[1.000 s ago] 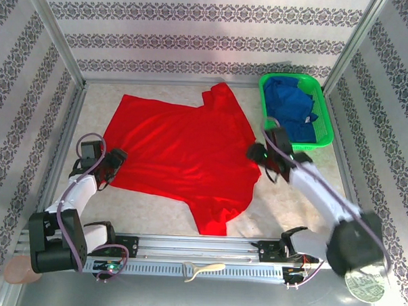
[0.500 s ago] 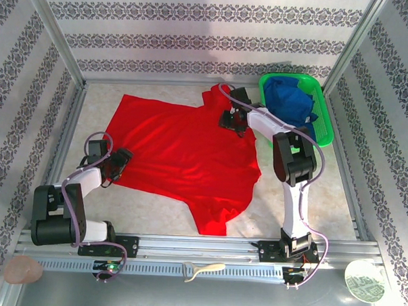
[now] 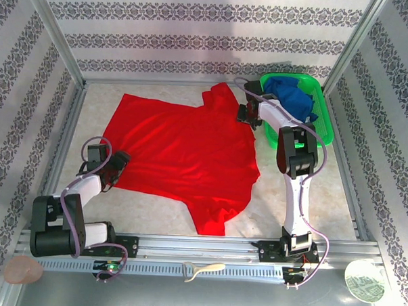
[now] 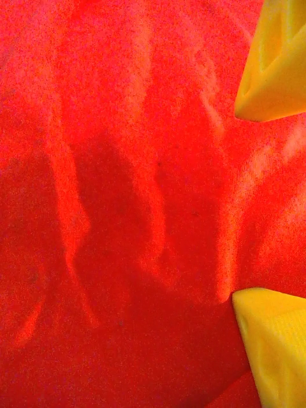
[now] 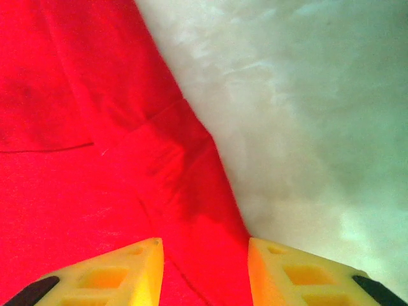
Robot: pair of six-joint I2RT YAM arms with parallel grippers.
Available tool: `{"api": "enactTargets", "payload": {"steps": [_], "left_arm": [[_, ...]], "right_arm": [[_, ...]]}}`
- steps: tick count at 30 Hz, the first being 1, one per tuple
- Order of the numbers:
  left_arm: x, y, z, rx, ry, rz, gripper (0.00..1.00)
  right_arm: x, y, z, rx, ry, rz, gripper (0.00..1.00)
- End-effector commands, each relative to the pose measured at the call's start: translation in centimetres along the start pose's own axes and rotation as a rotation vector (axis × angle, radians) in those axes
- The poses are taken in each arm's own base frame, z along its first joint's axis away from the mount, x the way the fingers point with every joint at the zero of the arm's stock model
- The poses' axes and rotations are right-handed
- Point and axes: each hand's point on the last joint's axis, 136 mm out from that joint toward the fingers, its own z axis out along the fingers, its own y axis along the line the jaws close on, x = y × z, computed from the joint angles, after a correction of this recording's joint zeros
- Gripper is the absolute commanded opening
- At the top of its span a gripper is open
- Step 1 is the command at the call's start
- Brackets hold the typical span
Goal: Fold the inside-out t-shirt
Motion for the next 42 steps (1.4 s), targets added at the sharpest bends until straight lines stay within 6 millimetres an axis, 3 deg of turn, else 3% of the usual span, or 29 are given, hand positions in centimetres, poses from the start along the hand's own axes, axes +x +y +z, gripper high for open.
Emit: {"api": "enactTargets", "payload": {"steps": [1,5,9,13,17,22,25,29,33,39,42], "left_arm": [[1.4,3.7,-0.6,-0.133,0.011,-0.031,0.7],[0.6,1.4,-1.8,-0.046,-0.023,0.002,0.7],[-0.5,-3.6,-3.2,0.104,-0.018,0.093,0.71],[-2.0,-7.8,-3.3,0.188,-0.01,0.147,0.74],[-3.6,-12.5,-0.7,0.266,0.035,0.168,0.74],[-5.8,-17.1,5.4,0.282,0.1,0.221,0.75],[-7.5,-18.6,9.2,0.272,0.107,0.219,0.75],[-9.0,-19.0,13.2,0.249,0.104,0.182,0.75],[-9.9,-17.1,15.9,0.184,0.096,0.105,0.76],[-11.2,-13.2,16.6,0.108,0.048,0.008,0.76],[-11.7,-11.9,16.2,0.076,0.032,0.007,0.76]], "right_arm": [[-0.1,-1.0,0.2,0.059,0.017,-0.031,0.4],[0.3,1.5,-1.3,-0.035,0.004,-0.048,0.32],[1.8,4.3,-2.6,-0.1,-0.022,-0.099,0.31],[3.3,6.5,-2.6,-0.156,-0.005,-0.11,0.31],[4.1,7.5,-2.0,-0.171,0.01,-0.116,0.31],[4.6,7.0,-0.6,-0.164,0.037,-0.082,0.31],[4.8,6.4,0.0,-0.157,0.047,-0.064,0.31],[4.8,5.4,0.7,-0.141,0.057,-0.047,0.31],[4.2,3.9,1.0,-0.109,0.056,-0.036,0.32],[3.0,0.1,2.0,-0.017,0.077,-0.018,0.37],[2.5,-0.8,2.4,0.022,0.083,-0.023,0.4]]}}
